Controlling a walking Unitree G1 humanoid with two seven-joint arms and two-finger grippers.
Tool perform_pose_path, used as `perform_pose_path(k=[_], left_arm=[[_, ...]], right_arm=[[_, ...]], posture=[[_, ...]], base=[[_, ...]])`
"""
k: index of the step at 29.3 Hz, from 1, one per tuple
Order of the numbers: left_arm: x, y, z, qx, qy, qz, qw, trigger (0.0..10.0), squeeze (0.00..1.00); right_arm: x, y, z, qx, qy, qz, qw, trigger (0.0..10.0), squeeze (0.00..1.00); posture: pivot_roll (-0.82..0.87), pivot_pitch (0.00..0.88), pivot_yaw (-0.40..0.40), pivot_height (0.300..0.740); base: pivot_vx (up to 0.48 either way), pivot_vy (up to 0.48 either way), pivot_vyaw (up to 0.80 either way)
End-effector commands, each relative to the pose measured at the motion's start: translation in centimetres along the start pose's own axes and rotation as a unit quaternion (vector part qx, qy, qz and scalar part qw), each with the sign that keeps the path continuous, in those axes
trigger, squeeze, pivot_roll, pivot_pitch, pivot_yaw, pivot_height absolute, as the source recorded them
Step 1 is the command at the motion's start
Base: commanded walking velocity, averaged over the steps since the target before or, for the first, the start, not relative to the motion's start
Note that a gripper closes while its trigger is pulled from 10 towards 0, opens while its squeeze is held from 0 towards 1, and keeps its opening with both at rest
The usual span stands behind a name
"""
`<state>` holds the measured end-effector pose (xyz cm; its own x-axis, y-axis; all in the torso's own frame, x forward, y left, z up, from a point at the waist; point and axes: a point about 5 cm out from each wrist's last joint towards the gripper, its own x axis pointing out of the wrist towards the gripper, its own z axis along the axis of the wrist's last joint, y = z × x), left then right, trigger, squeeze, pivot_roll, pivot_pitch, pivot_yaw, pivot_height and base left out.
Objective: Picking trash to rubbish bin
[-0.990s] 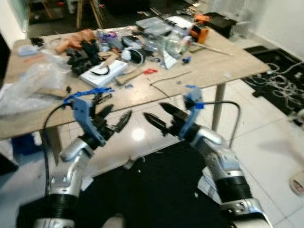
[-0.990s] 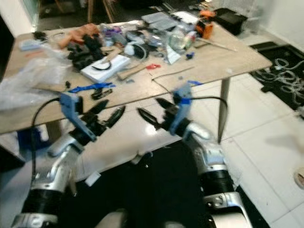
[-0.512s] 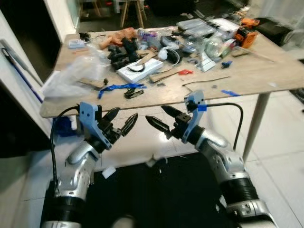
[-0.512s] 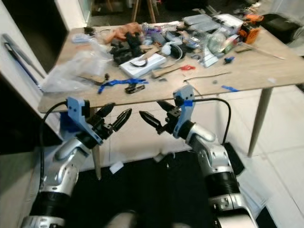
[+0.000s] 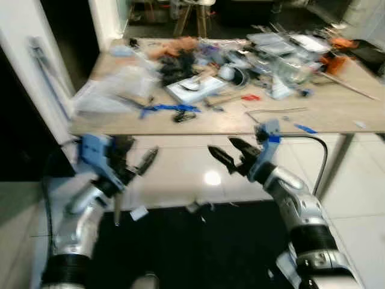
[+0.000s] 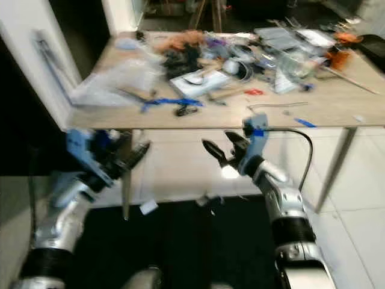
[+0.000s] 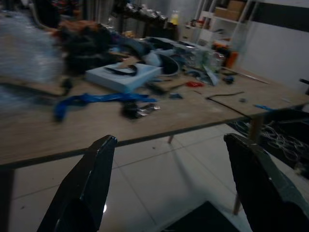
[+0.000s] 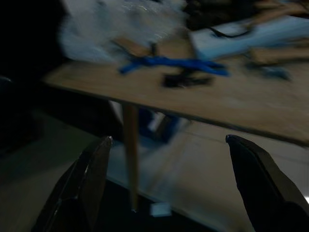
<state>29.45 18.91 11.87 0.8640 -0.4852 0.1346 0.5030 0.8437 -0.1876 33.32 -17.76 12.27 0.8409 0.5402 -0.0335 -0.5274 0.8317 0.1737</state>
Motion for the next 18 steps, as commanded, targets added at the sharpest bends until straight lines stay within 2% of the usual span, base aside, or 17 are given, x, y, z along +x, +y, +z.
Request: perform_pose_path(k=[1,4,5,8,9,14,17,18], left_arm=[[-0.9,1.4,-0.3,-0.002,0.006,0.034,0.999,10.0,0.0],[-2.6,3.9,-1.7,-0.004,0.033,0.099,0.994,10.0,0.0],[-2.6,3.9,-1.7,-0.004,0.033,0.099,0.994,10.0,0.0],[-4.1,5.1,-3.6,-0.008,0.074,0.144,0.987,10.0,0.0],[-4.1,5.1,-3.6,-0.008,0.074,0.144,0.987,10.0,0.0],[-6.6,5.6,-6.9,-0.016,0.148,0.181,0.972,10.0,0.0],[-7.2,5.7,-7.7,-0.015,0.169,0.189,0.967,10.0,0.0],[-7.9,5.7,-8.5,-0.014,0.194,0.196,0.961,10.0,0.0]], right_arm=[[-0.5,-0.8,-1.0,0.002,0.019,-0.024,1.0,10.0,0.0],[-1.9,-2.7,-3.4,0.003,0.068,-0.084,0.994,10.0,0.0],[-1.9,-2.7,-3.4,0.003,0.068,-0.084,0.994,10.0,0.0],[-3.3,-3.5,-5.7,0.005,0.117,-0.122,0.986,10.0,0.0],[-3.3,-3.5,-5.7,0.005,0.117,-0.122,0.986,10.0,0.0],[-5.7,-4.4,-8.9,0.019,0.176,-0.175,0.969,10.0,0.0],[-6.3,-4.5,-9.7,0.021,0.193,-0.188,0.963,10.0,0.0],[-7.1,-4.6,-10.7,0.023,0.214,-0.202,0.955,10.0,0.0]], posture=[[0.05,0.0,-0.031,0.74],[0.05,0.0,-0.031,0.74],[0.05,0.0,-0.031,0.74],[0.05,0.0,-0.031,0.74],[0.05,0.0,-0.031,0.74],[0.04,0.0,-0.032,0.74],[0.04,0.0,-0.032,0.74],[0.04,0.0,-0.032,0.74]], base=[[0.0,0.0,0.0],[0.0,0.0,0.0],[0.0,0.0,0.0],[0.0,0.0,0.0],[0.0,0.0,0.0],[0.0,0.0,0.0],[0.0,0.0,0.0],[0.0,0.0,0.0]])
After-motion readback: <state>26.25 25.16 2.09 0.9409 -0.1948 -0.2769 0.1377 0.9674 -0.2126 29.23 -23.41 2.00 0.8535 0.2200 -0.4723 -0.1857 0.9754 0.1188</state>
